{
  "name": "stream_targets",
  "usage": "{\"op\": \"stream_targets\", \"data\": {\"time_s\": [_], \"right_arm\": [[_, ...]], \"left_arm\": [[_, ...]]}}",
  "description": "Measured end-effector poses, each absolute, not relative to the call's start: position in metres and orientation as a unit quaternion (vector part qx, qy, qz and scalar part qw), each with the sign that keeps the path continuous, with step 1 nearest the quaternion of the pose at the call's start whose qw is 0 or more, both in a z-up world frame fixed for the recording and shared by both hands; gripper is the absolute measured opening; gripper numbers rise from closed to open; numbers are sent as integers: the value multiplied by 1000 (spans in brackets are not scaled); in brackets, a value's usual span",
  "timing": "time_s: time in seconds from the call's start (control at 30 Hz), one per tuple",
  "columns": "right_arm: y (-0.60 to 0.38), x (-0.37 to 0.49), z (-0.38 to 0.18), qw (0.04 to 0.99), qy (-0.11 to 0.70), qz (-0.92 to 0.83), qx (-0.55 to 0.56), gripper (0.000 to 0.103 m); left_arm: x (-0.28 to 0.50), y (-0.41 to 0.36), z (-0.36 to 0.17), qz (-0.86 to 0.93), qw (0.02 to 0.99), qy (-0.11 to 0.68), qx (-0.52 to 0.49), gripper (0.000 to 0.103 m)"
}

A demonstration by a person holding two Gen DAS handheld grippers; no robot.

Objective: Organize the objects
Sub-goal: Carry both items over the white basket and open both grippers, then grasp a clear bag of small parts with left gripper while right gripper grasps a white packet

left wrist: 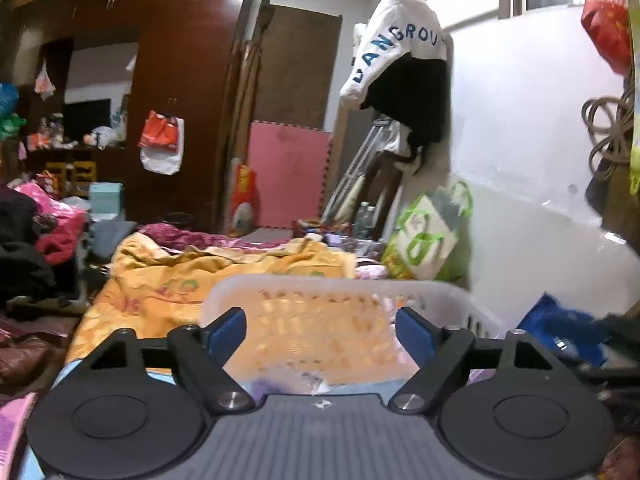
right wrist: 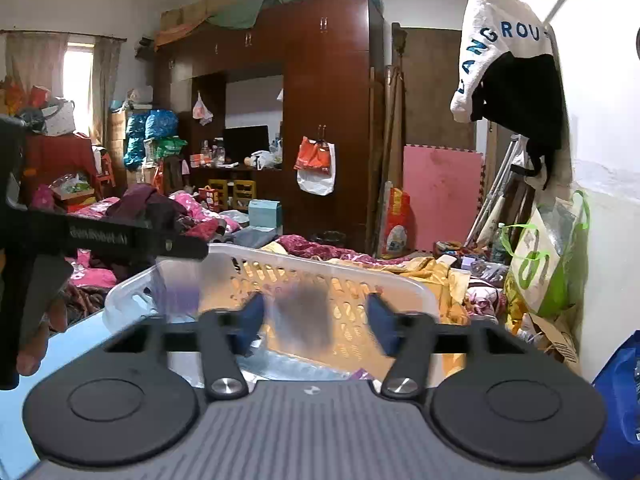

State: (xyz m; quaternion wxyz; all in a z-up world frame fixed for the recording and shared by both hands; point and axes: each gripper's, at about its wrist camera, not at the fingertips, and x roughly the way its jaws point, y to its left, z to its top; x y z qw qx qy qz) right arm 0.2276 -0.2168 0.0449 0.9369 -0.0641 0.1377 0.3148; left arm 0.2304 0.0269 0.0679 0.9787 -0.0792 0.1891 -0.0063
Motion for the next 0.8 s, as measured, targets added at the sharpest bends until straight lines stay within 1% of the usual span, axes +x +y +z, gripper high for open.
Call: {"op": "stream_targets", "data": {"time_s": [0.07,0.13,0.23,0.37,0.43,0.5,0.6,0.67,0.8], "right_arm": [[-228,215,43,937,139,314,-64,68],[-245,199,39,936,139,318,-62,69],[-276,172,16,936,139,315,-71,71],[-320,147,-30,935,163,313,-46,72],[-336,137,-49,931,177,319,-20,72],[-346,128,-63,925,187,332,-1,72],[-341,128,-71,925,195,327,-13,71],[-336,135,-71,924,199,327,-12,72],[-328,148,-76,918,214,334,-10,71]], "left_arm": [[210,30,67,-22,981,175,-74,84],[181,34,65,-38,985,156,-68,84],[131,39,53,-35,990,127,-50,84],[62,41,11,-35,994,87,-60,84],[36,36,-18,-31,994,93,-48,84],[27,29,-36,-28,992,115,-35,84],[38,25,-38,-60,987,140,-48,83],[40,23,-38,-63,987,140,-53,83],[47,15,-47,-72,984,157,-34,83]]}}
